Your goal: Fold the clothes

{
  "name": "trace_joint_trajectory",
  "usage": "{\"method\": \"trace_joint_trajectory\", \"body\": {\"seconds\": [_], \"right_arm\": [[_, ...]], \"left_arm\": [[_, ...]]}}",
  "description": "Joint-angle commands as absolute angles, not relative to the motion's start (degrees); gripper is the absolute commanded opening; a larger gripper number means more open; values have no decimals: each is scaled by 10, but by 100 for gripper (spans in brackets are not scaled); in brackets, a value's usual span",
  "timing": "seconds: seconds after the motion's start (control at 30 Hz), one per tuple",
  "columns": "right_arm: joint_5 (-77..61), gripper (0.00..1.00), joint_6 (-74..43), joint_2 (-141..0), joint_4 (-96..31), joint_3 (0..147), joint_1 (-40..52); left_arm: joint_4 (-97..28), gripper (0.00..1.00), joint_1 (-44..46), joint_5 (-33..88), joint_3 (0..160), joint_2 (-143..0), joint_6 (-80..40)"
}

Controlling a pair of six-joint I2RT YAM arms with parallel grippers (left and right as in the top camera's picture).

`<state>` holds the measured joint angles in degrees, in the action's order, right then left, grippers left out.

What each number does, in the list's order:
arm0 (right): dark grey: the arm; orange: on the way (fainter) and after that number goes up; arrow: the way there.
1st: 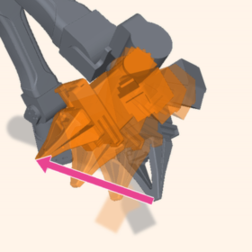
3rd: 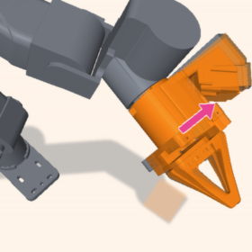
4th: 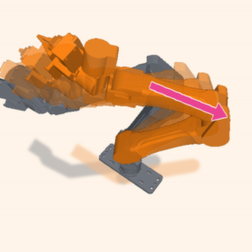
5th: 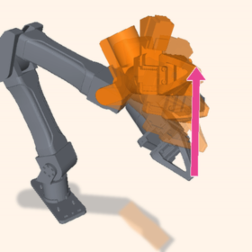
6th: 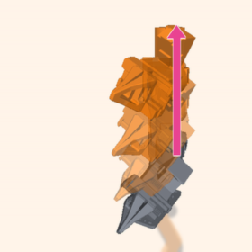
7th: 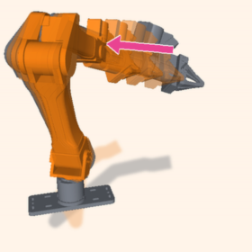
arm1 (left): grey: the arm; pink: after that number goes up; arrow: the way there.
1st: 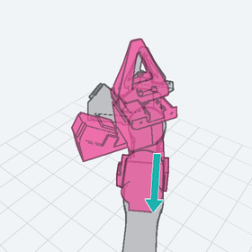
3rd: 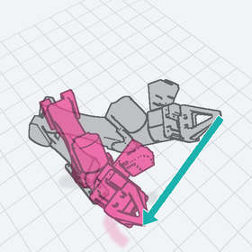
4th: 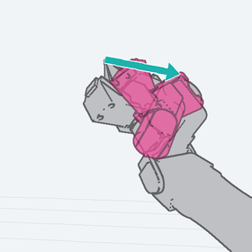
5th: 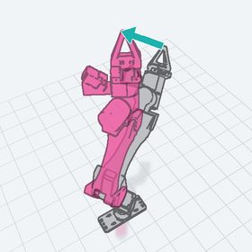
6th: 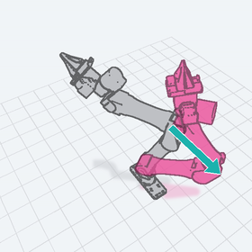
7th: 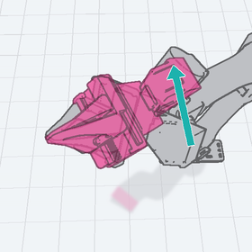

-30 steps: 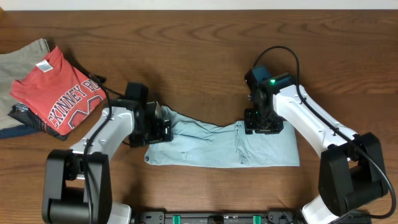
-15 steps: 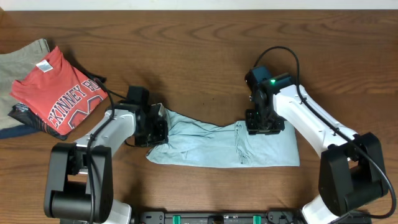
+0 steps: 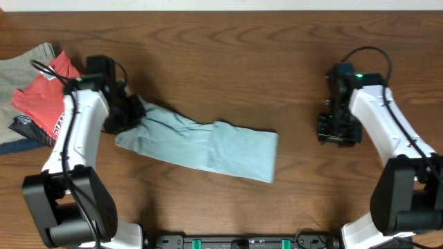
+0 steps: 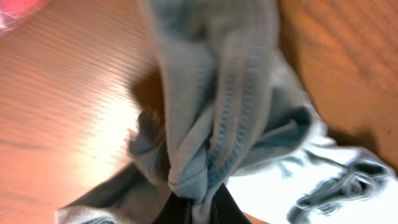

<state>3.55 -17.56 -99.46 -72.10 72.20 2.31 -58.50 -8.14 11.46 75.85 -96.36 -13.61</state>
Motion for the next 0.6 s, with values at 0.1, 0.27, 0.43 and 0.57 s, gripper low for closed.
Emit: {"method": "trace_joint_trajectory", "body": {"seconds": [0.1, 0.27, 0.43, 0.57], "right_arm": [[45, 41, -151, -982, -722, 733, -11], [45, 41, -149, -982, -722, 733, -11], [45, 41, -145, -982, -722, 733, -11], [45, 41, -145, -982, -722, 733, -11]], "left_arm": [[-673, 6, -23, 86, 834, -962, -143], [-692, 6, 103, 86, 835, -961, -173], [-657, 6, 245, 85, 835, -963, -229], [-615, 6, 342, 85, 835, -973, -254]]}}
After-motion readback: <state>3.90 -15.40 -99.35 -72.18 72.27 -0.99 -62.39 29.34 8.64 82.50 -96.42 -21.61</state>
